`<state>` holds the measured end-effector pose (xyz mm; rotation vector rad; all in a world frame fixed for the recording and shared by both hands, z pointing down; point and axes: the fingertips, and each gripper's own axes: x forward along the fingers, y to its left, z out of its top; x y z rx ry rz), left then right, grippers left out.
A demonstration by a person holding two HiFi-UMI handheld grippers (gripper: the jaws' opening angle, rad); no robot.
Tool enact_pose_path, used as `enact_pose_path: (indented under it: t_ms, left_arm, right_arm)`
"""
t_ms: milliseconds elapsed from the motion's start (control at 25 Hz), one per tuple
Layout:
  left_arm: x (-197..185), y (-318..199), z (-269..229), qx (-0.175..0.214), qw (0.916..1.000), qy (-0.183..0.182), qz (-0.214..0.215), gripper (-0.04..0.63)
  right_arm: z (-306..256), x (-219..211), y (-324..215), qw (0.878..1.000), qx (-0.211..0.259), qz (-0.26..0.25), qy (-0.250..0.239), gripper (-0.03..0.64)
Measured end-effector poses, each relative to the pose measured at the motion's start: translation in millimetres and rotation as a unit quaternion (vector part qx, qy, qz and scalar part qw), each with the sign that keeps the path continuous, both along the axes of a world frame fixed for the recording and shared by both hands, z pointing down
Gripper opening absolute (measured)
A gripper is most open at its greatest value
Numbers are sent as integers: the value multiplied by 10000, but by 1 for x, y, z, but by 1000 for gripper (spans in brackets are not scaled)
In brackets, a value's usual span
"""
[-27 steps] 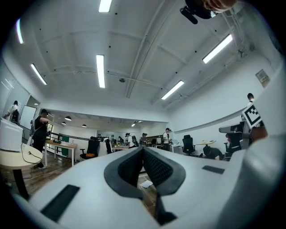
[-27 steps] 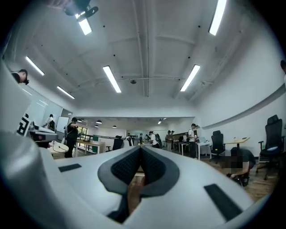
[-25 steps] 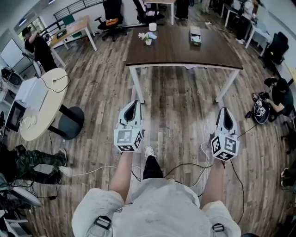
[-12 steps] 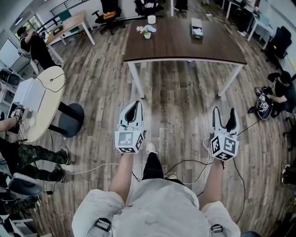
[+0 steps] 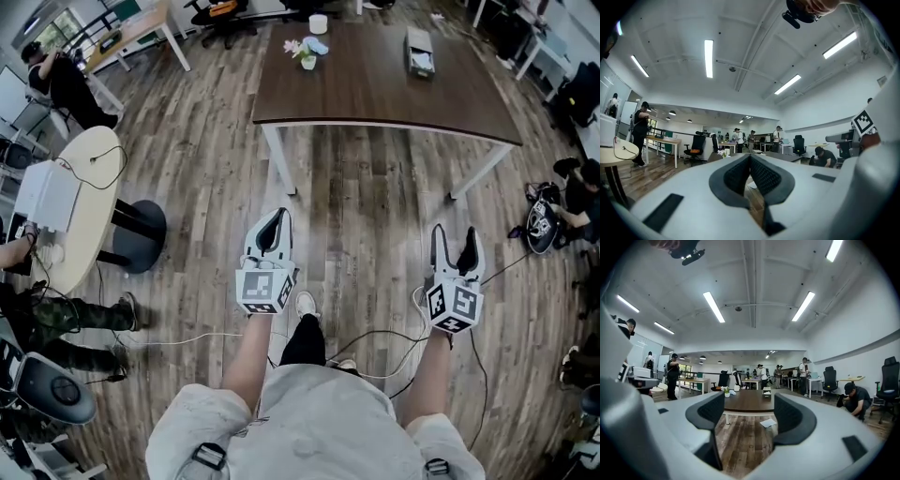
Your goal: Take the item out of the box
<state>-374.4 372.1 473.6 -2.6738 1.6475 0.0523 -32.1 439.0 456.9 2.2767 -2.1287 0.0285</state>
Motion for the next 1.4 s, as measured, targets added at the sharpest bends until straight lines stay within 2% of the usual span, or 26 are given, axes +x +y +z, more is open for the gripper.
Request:
enact_pose_path:
  t_ms: [400, 760, 1080, 1400]
  left_arm:
    - [-61, -128, -10, 1, 9997, 238, -104, 3]
    - [-104, -202, -24, 152, 9995, 224, -163, 3]
    - [-86, -246, -29, 217, 9997, 94, -24, 3]
    - [-37, -314, -45, 331, 9993, -73, -127, 3]
  right_arm:
    - [-19, -62, -132, 9999, -38, -104, 10, 324]
    - [-38, -97, -204, 9998, 115, -116, 64, 322]
    - [-36, -82, -248, 9997, 220, -55, -52, 321]
    - [-43, -24, -316, 9989, 425, -63, -190, 321]
